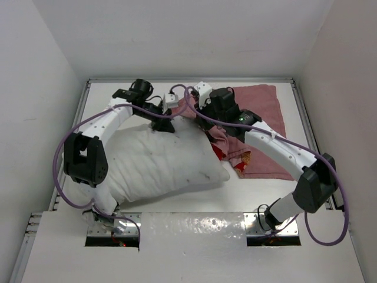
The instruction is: Put the pillow into the pillowcase
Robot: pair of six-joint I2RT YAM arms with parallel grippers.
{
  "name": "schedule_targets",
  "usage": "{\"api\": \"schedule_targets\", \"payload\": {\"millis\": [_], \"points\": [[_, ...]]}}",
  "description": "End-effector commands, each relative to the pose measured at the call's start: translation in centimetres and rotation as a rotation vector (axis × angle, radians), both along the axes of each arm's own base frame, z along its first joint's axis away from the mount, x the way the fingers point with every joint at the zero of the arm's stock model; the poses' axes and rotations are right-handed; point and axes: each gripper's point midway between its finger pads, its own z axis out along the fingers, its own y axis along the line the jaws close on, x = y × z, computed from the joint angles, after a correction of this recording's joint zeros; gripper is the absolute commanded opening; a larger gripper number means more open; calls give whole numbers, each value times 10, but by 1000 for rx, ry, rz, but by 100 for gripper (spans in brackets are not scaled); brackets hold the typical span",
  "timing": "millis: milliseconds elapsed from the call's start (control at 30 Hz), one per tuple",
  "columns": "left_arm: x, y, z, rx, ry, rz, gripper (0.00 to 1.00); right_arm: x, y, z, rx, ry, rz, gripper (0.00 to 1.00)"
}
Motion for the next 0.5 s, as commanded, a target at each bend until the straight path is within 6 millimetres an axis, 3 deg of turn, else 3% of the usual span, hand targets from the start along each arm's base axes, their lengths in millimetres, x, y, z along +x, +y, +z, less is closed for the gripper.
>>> {"api": "schedule_targets", "payload": {"millis": [0, 200, 367, 400, 433, 467], "points": [[40, 29, 14, 0, -50, 143, 0, -35, -10, -14, -95, 57, 148, 0], [87, 48, 9, 33, -104, 319, 0, -75, -9, -36, -139, 218, 285, 0], [130, 62, -5, 42, -101, 540, 0, -81, -6, -45, -162, 254, 301, 0], [140, 67, -6, 46, -111, 593, 10, -80, -5, -49, -165, 268, 292, 4], [144, 69, -10, 52, -105, 612, 20, -72, -5, -48, -169, 250, 267, 43], [148, 69, -7, 51, -113, 621, 32, -68, -3, -47, -152, 262, 226, 66]]}}
